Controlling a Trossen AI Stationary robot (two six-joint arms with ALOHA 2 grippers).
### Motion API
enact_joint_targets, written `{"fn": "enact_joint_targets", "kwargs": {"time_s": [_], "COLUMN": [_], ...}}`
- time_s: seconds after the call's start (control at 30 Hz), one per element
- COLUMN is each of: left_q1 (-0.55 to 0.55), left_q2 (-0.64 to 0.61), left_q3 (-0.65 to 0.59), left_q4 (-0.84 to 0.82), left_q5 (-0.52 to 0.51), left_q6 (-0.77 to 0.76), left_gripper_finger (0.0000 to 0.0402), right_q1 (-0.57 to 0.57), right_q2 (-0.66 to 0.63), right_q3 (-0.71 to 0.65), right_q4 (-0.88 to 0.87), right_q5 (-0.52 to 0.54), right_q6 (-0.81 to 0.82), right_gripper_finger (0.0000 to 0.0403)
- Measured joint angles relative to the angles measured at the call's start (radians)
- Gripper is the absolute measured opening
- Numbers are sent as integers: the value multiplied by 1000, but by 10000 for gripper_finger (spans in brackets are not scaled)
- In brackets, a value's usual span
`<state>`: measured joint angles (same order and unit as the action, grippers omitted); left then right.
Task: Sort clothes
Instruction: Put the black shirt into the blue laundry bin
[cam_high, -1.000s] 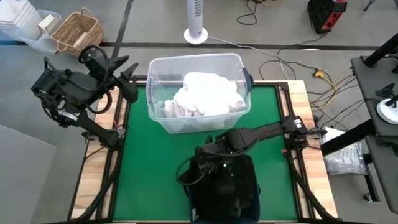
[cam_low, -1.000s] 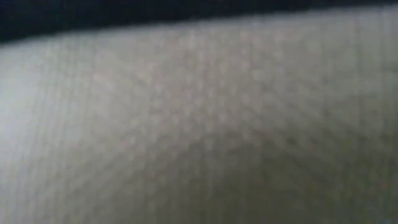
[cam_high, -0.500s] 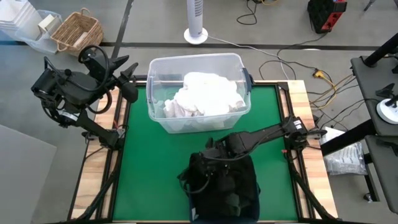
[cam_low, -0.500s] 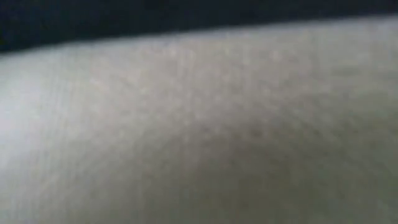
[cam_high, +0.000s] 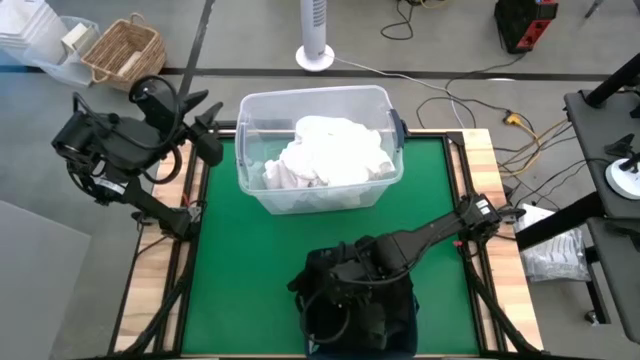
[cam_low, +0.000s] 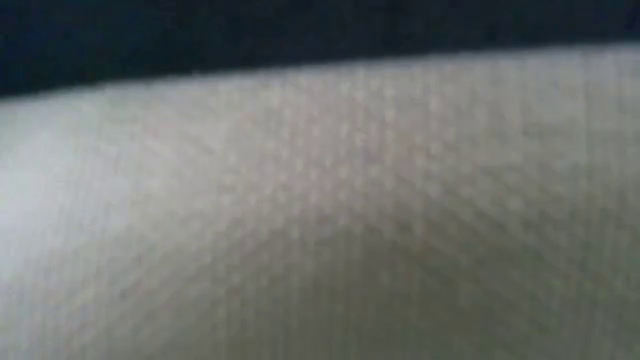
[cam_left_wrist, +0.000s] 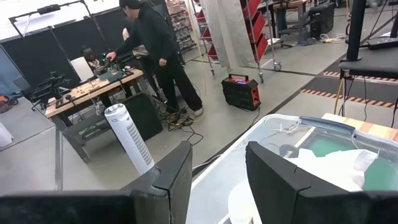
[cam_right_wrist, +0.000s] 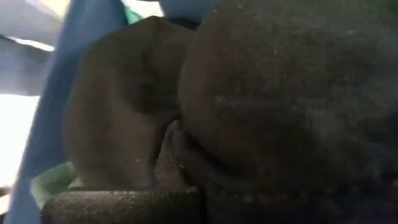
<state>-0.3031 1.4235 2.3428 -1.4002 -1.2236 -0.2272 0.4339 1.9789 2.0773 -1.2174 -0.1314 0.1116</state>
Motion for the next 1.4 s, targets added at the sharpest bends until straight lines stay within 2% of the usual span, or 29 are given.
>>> {"fn": "enact_joint_targets", "kwargs": {"time_s": [0.2,0.3,0.53,0.8,0.93,1.17,1.27,1.4], "left_q1": [0,0,-1,0,5,6,6,6], "left_q2": [1,2,11,17,16,27,31,37], "left_q3": [-4,-4,-6,-12,-15,-15,-15,-15], "left_q4": [-4,-4,-7,-10,-17,-18,-18,-18], "left_q5": [0,0,-1,0,0,0,0,0], "left_q6": [0,0,0,-6,-22,-26,-26,-26], "left_gripper_finger": [130,130,130,130,130,130,130,130], "right_q1": [2,6,9,9,9,-2,-2,1], "right_q2": [0,0,0,-2,-2,-4,-4,-8], "right_q3": [-59,-108,-250,-332,-358,-438,-453,-446], "right_q4": [2,4,75,159,207,247,247,232], "right_q5": [-199,-252,-255,-237,-190,-189,-186,-186], "right_q6": [-22,-35,-47,-104,-150,-185,-171,-144], "right_gripper_finger": [12,12,12,12,12,14,25,61]}}
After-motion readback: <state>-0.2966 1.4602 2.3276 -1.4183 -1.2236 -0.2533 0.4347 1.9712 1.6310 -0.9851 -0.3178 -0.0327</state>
